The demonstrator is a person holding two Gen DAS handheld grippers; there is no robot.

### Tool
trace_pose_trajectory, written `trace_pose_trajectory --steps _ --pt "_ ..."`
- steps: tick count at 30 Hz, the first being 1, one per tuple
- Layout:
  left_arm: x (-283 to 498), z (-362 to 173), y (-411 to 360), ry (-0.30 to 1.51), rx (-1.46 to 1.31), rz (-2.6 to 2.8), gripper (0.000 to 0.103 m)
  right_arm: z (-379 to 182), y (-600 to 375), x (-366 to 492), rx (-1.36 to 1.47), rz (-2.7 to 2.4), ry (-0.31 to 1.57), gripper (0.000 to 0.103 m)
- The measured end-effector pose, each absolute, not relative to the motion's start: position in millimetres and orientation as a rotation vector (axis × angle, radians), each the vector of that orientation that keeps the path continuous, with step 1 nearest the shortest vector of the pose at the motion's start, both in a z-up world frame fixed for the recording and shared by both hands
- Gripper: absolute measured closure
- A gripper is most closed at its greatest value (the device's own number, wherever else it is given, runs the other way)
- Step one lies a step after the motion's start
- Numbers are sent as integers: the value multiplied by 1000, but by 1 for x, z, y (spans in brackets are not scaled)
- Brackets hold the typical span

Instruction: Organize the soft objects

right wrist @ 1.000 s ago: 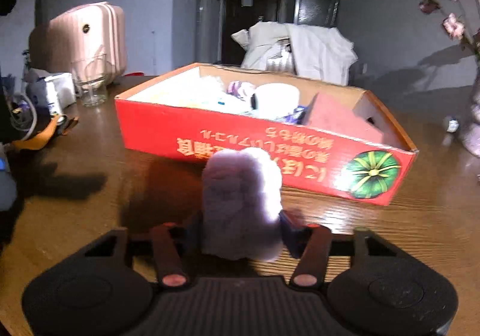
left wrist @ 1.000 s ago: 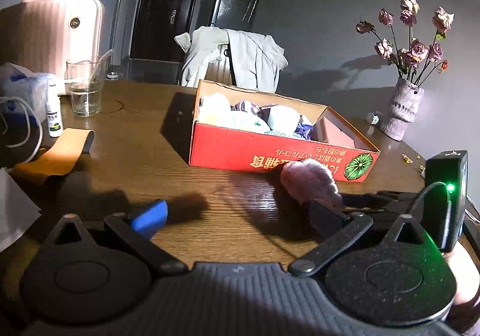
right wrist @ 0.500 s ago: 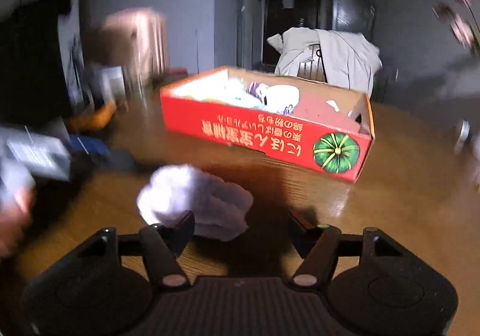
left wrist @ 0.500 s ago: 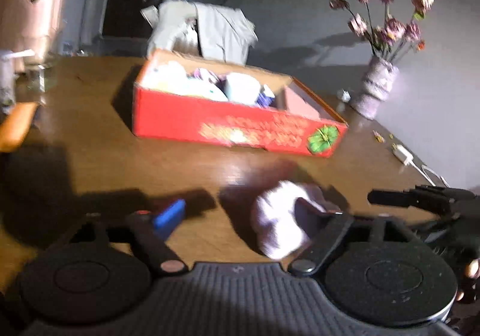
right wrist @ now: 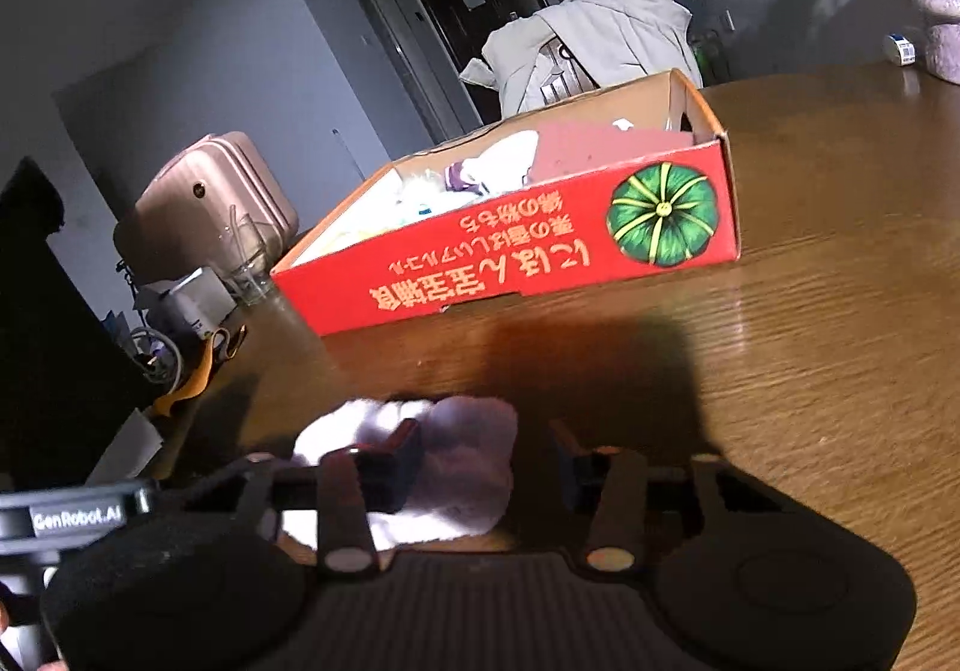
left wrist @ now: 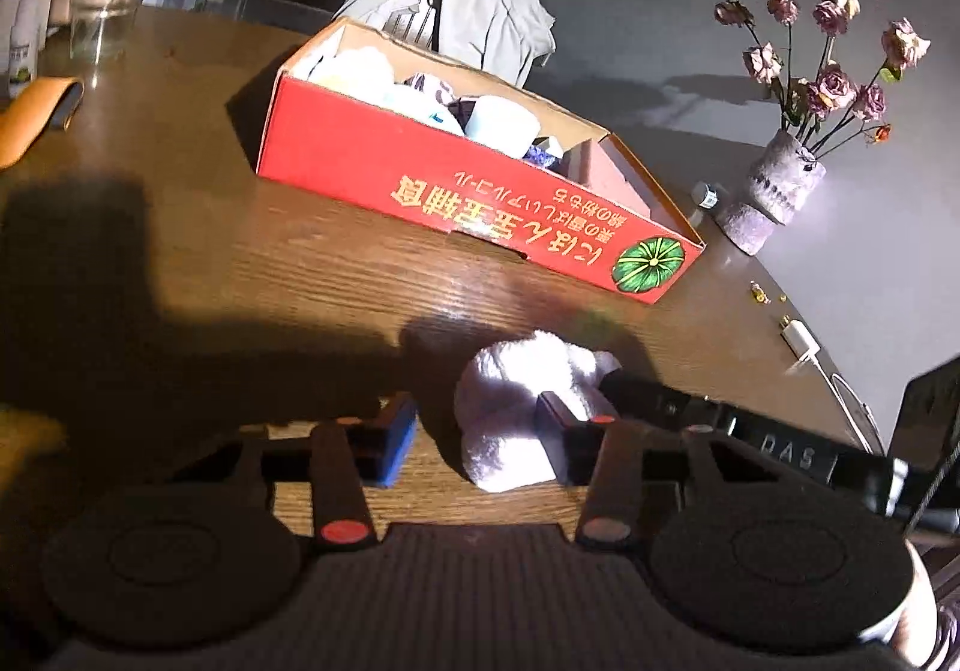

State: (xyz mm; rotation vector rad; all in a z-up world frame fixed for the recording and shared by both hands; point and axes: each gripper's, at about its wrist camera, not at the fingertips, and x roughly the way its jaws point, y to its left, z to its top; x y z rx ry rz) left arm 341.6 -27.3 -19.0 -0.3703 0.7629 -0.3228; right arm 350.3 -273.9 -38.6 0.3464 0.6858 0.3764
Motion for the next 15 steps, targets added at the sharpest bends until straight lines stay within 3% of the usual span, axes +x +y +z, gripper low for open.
trace_pose_trajectory --steps 8,15 --pt "330 -22 -37 757 -352 -374 87 -37 -268 315 338 331 657 88" --pt "306 -11 -45 734 -302 -412 90 -32 -276 288 369 325 631 89"
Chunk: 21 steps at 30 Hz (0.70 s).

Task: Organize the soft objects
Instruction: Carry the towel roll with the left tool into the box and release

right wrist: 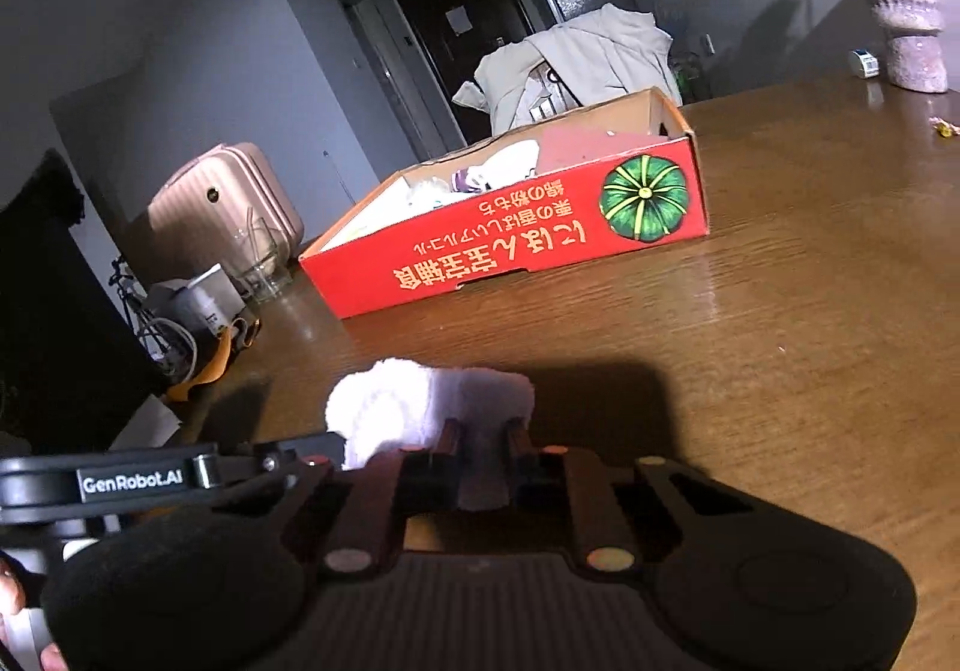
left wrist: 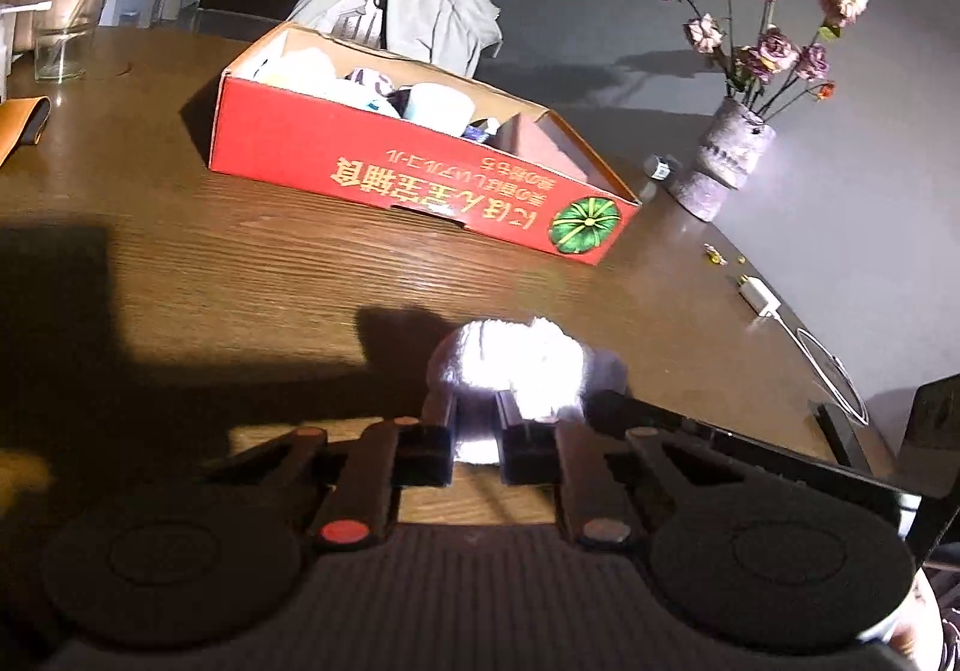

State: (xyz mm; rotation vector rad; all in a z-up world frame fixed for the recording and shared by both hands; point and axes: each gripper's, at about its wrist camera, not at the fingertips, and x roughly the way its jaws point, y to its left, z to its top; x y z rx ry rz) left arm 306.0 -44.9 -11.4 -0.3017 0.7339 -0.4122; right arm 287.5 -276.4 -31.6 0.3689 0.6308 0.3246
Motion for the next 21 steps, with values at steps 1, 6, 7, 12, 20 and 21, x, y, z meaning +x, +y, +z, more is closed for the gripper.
trace_pose_trajectory --steps 1,6,7,12,20,21 --pt "305 -10 -46 735 -300 -413 91 -30 -277 285 372 325 625 89" --pt "315 21 -50 678 -315 -470 91 5 -287 288 334 337 539 89" --pt "323 32 -51 659 -318 -492 91 16 -293 296 327 341 518 89" --pt "400 72 -65 640 -355 -576 91 63 -323 362 317 345 465 89" --pt "526 77 -100 711 -380 -515 91 70 -339 489 318 272 549 89" --pt "537 73 -103 730 -379 -498 91 64 -339 503 314 260 565 89"
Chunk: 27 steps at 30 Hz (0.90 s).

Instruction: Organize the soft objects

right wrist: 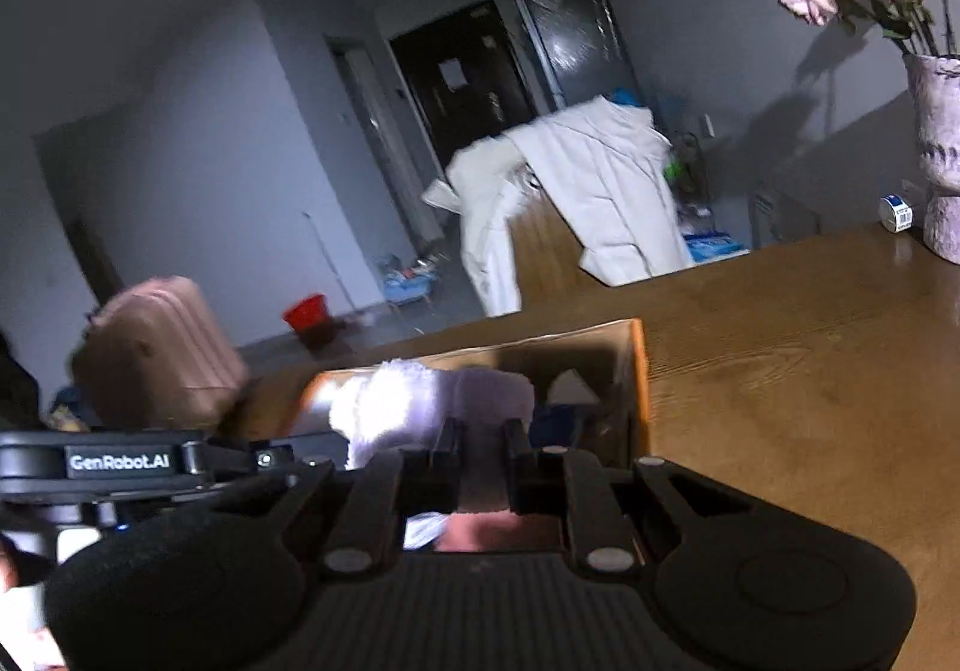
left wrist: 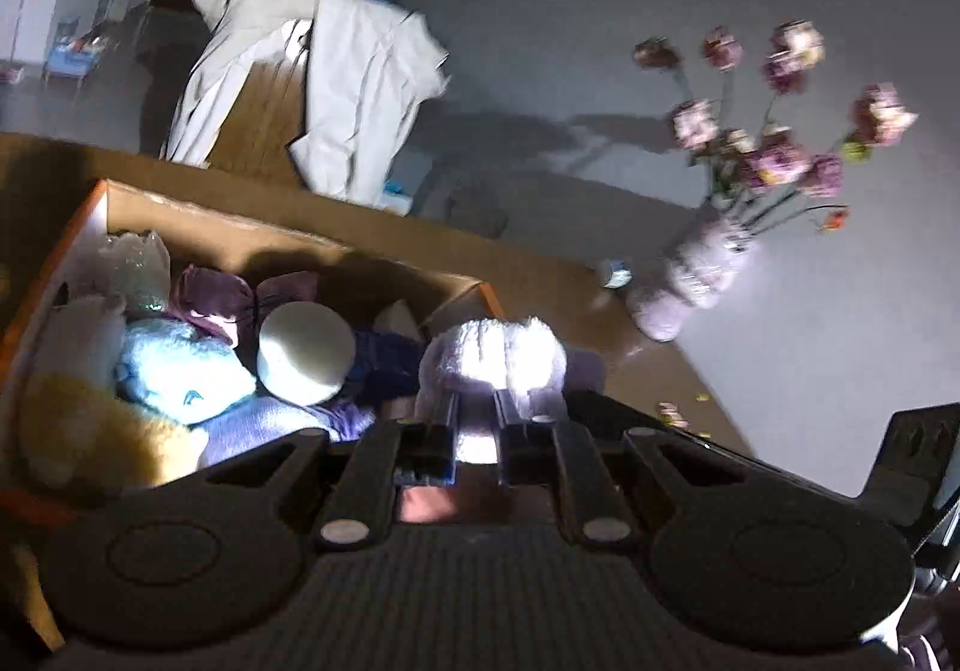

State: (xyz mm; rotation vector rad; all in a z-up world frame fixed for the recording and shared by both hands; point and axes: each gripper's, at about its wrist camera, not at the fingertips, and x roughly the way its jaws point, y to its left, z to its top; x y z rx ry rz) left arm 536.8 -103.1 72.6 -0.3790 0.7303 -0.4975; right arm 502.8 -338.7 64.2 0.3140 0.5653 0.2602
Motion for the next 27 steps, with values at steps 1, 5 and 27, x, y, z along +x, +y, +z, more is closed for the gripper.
trace_pose_trajectory --steps 1,5,27 --pt "546 66 -106 749 -378 -485 91 58 -337 514 304 250 580 89" --pt "576 41 -116 795 -349 -442 91 30 -327 552 250 196 644 89" --pt "568 64 -100 760 -193 -372 42 57 -327 549 195 131 619 47"
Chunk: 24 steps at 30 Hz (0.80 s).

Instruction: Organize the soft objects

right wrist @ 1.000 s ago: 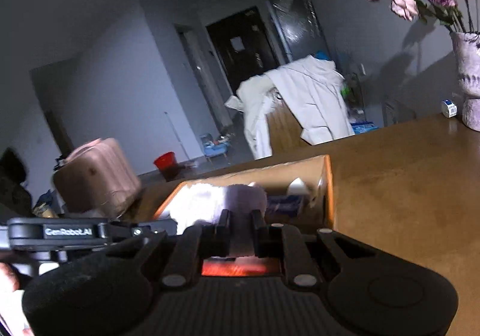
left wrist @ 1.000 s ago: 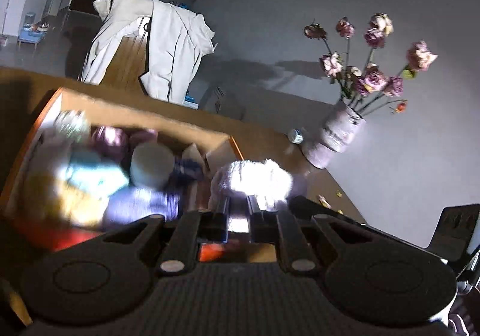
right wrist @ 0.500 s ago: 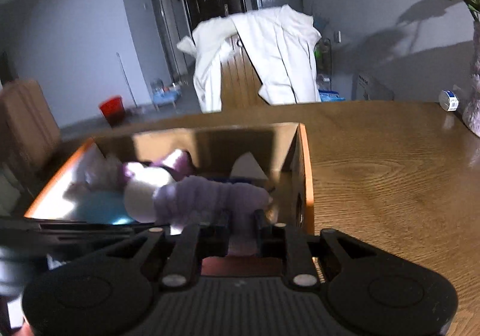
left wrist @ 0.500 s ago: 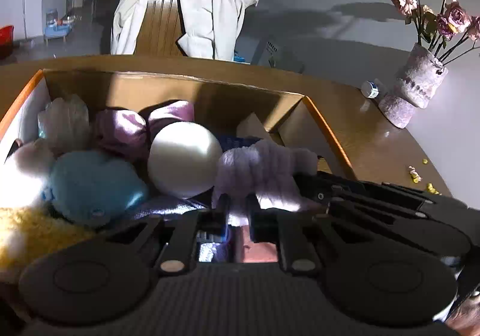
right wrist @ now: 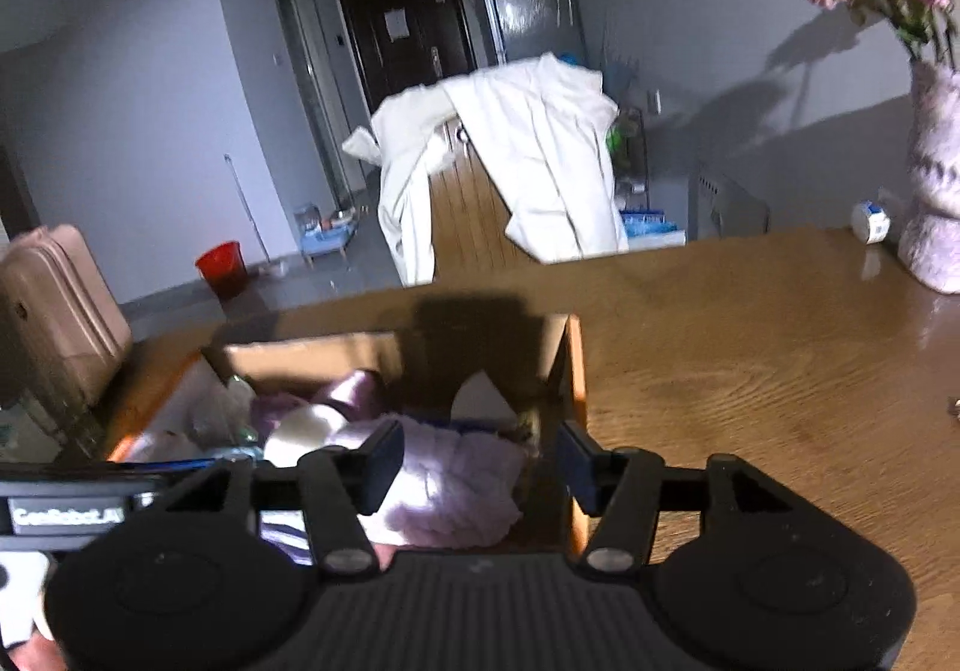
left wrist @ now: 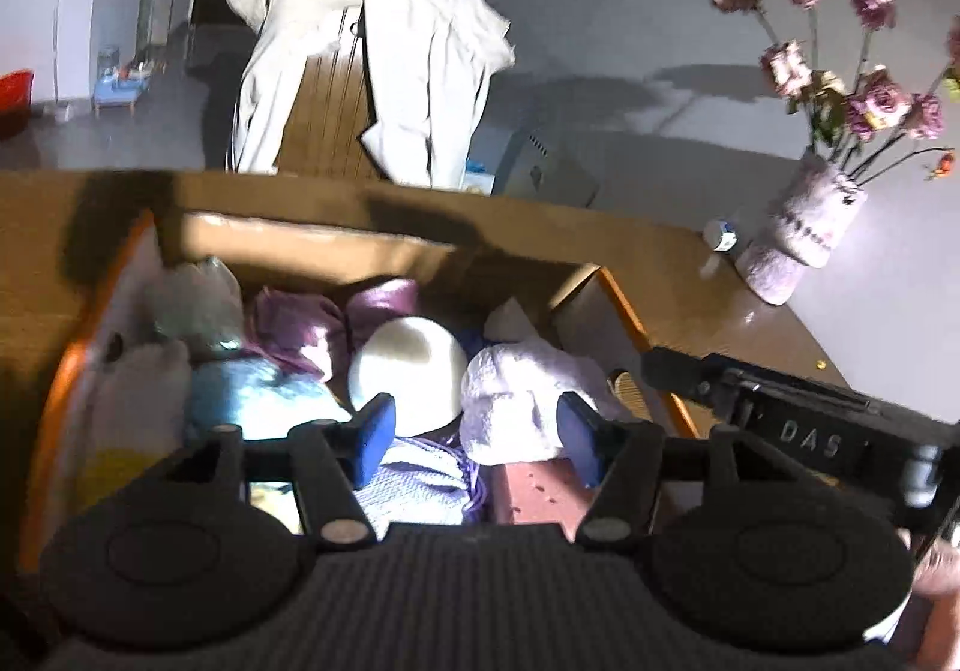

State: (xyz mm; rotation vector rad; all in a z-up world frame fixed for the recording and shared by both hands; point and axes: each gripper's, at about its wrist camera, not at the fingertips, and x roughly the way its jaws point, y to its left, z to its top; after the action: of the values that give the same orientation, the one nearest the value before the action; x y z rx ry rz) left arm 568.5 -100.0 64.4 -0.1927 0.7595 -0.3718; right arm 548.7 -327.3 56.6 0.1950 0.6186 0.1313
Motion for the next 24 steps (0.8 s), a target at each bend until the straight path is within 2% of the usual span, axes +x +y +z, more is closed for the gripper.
trace_pose_trajectory --steps 3,5,7,10,18,22,24 --pt "548 80 -91 725 -163 -368 40 71 -329 529 182 140 603 47" --pt "535 89 -81 705 -144 -350 34 79 -329 516 160 140 596 47" --pt "518 97 -67 684 -123 -325 31 86 -332 499 125 144 589 42" --pt "489 105 -41 641 -62 -299 22 94 -341 469 67 123 582 32" --pt "433 116 3 583 -39 -185 19 104 -346 407 85 115 536 24" --pt "407 117 9 562 -36 -182 15 106 -333 384 75 135 481 17" --pt "392 116 12 537 -29 -171 10 105 -328 372 78 134 452 16"
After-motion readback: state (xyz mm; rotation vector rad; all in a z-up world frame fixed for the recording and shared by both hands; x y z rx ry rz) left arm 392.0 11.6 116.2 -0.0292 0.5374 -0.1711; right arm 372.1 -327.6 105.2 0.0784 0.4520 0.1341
